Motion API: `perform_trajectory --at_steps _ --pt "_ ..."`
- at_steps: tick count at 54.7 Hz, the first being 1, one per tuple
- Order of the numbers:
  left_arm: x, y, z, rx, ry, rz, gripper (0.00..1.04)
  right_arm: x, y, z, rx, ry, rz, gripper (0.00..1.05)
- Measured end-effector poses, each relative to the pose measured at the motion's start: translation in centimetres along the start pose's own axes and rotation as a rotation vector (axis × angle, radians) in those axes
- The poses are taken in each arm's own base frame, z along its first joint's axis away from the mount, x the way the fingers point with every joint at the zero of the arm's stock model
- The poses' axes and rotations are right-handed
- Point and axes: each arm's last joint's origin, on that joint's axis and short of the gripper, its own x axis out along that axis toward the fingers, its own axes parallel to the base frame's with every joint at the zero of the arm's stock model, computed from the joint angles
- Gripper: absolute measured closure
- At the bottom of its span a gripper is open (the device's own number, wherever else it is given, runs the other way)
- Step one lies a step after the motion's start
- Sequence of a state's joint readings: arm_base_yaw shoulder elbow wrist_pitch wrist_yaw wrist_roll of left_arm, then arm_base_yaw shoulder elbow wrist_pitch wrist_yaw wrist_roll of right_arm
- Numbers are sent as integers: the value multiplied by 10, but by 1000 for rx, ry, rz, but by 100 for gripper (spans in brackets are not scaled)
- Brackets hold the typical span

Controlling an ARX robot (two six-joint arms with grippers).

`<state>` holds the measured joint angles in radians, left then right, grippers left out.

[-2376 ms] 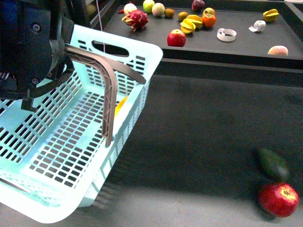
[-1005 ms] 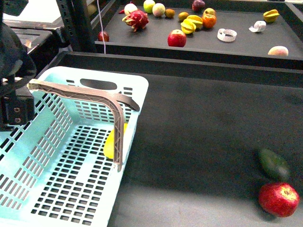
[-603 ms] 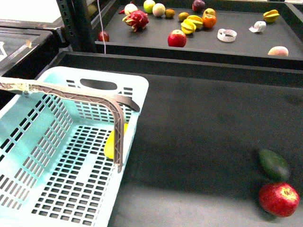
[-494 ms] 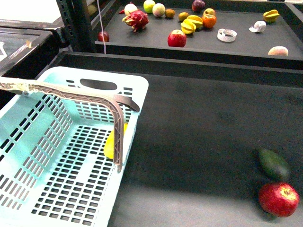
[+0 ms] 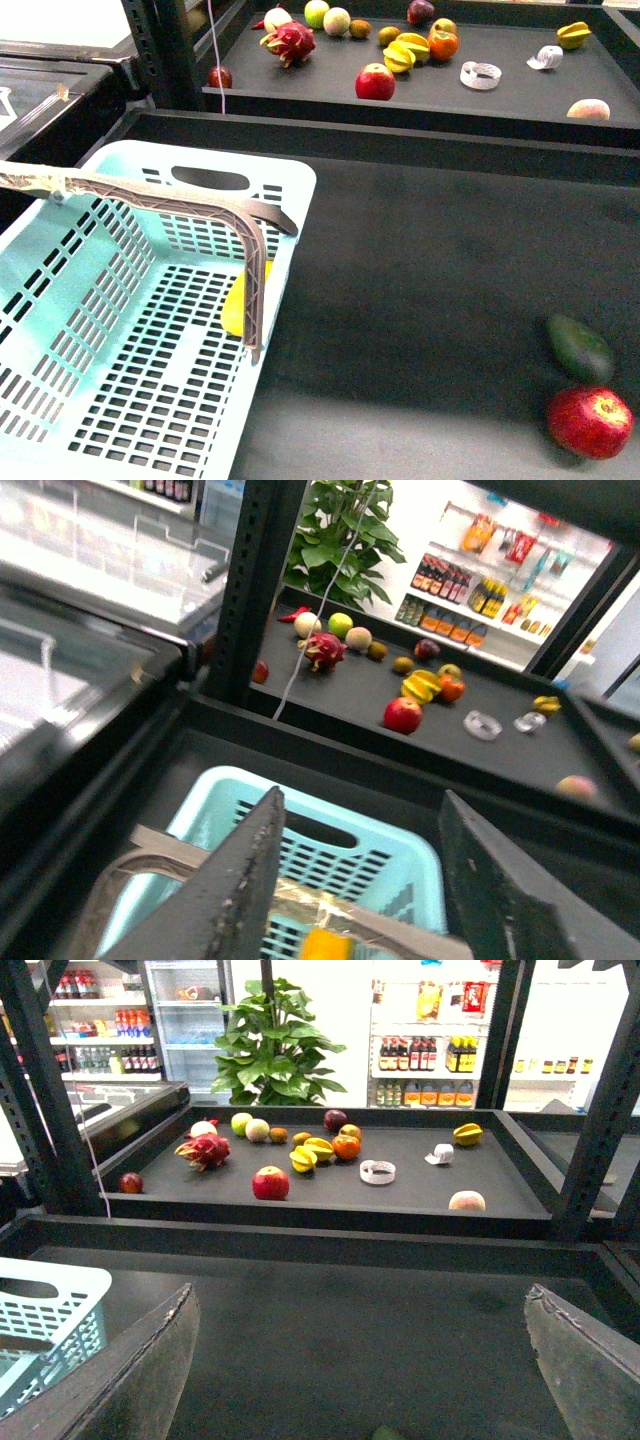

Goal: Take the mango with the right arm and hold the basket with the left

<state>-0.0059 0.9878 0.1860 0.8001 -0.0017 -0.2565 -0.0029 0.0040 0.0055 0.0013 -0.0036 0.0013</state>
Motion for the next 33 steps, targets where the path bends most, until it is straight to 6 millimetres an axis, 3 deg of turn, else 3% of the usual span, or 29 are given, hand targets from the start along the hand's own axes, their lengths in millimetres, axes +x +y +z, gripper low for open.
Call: perform_trajectory --at_steps 7,14,33 --pt "-14 3 -7 179 6 5 81 0 0 0 0 0 -3 8" --pt "-24 4 -11 221 7 2 104 0 0 0 0 0 -2 8" --pt "-47 6 -19 242 -11 1 103 0 0 0 0 0 -2 8"
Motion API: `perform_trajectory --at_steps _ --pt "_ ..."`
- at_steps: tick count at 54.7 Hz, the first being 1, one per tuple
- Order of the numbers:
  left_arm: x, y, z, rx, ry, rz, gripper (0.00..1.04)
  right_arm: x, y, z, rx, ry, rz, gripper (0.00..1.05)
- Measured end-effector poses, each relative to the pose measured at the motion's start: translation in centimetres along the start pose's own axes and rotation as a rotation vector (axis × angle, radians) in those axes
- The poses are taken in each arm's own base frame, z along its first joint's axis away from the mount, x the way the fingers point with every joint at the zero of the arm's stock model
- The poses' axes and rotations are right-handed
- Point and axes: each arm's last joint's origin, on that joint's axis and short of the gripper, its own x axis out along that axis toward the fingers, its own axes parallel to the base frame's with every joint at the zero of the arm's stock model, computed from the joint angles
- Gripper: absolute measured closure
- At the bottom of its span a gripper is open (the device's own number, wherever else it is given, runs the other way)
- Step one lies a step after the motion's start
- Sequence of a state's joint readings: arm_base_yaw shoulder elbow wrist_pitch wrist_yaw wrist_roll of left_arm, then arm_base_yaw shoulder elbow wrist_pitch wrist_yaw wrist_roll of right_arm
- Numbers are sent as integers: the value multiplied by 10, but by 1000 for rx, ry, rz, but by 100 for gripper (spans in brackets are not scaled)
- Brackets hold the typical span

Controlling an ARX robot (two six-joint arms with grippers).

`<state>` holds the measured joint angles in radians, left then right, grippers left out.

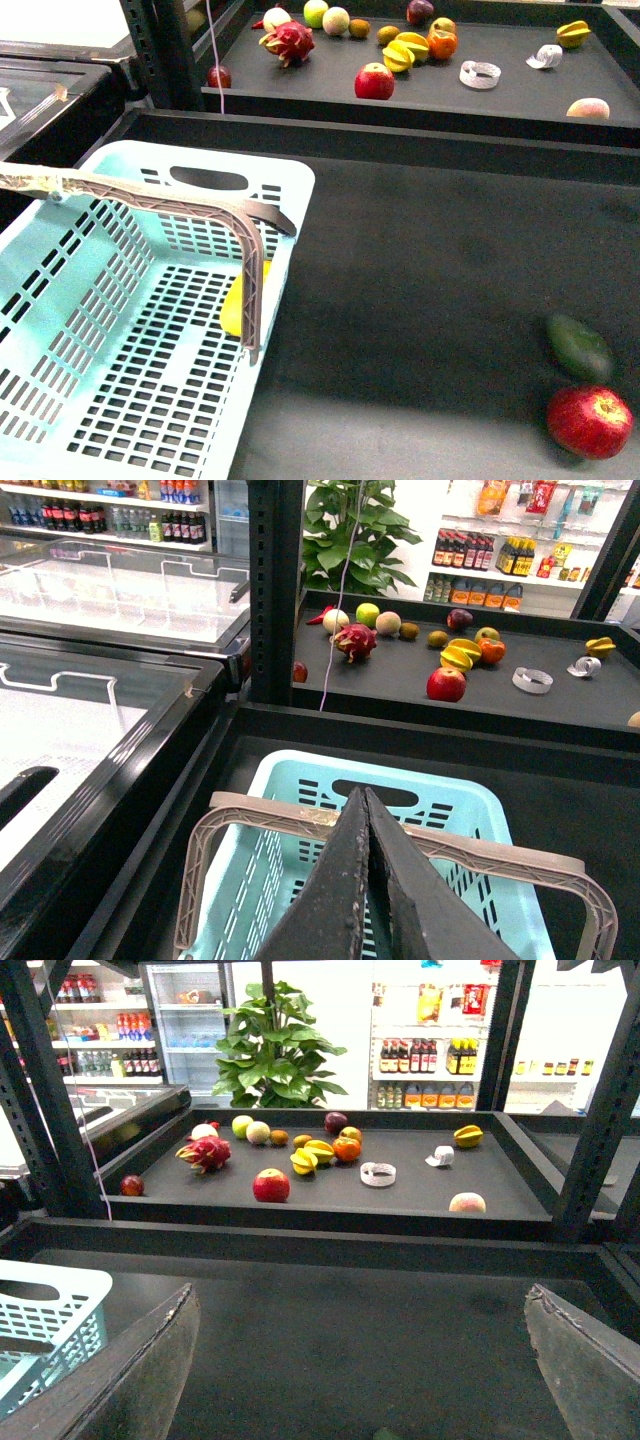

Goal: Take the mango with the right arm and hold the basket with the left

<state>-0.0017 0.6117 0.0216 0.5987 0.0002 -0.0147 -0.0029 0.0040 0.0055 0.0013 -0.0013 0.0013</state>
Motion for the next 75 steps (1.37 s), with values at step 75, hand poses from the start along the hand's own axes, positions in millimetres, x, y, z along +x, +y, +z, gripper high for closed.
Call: perform_trajectory --at_steps 75 --pt "-41 0 2 7 -11 0 103 0 0 0 0 0 0 8"
